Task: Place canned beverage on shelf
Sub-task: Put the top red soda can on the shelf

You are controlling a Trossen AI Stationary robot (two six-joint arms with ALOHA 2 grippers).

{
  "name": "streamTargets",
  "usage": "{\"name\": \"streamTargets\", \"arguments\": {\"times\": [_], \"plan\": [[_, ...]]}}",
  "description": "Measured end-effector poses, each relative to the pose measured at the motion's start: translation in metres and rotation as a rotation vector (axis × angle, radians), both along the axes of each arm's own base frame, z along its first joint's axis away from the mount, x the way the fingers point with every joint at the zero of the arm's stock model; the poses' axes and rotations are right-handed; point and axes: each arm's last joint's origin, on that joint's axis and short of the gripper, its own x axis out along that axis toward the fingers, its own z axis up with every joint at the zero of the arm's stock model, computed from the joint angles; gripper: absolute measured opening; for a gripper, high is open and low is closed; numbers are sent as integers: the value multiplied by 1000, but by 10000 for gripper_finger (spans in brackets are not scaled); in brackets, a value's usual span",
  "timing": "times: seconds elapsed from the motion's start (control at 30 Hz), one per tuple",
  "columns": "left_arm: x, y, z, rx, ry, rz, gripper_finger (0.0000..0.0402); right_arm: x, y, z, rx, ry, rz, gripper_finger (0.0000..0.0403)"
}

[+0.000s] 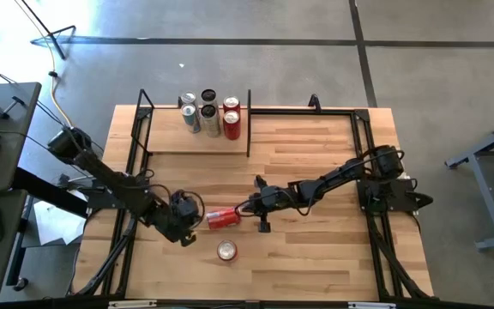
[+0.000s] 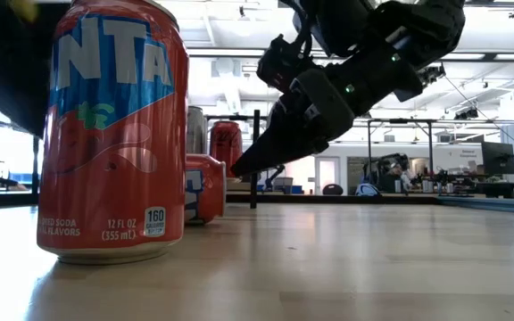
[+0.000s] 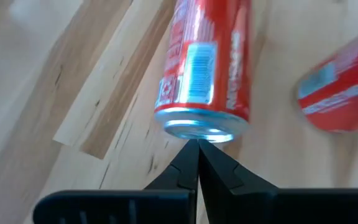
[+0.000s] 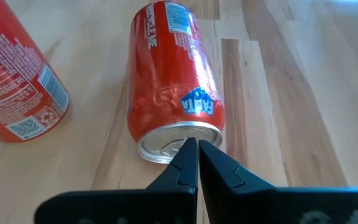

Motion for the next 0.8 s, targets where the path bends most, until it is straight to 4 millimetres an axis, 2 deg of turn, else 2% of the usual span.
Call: {"name": "streamTargets", "arguments": {"times": [0.2, 0.43, 0.57, 0.8], "plan": [[10, -6, -23, 31, 22, 41, 0, 2, 0, -14, 9, 21, 20, 0], [18, -12, -31, 52, -19, 45, 0, 6, 1, -9, 41, -52, 53, 0], [18, -11, -35, 76, -11, 52, 0, 9, 2, -2, 31, -49, 59, 0], [20, -6, -46, 124, 34, 69, 0, 19, 3, 25, 7, -39, 59, 0]]}}
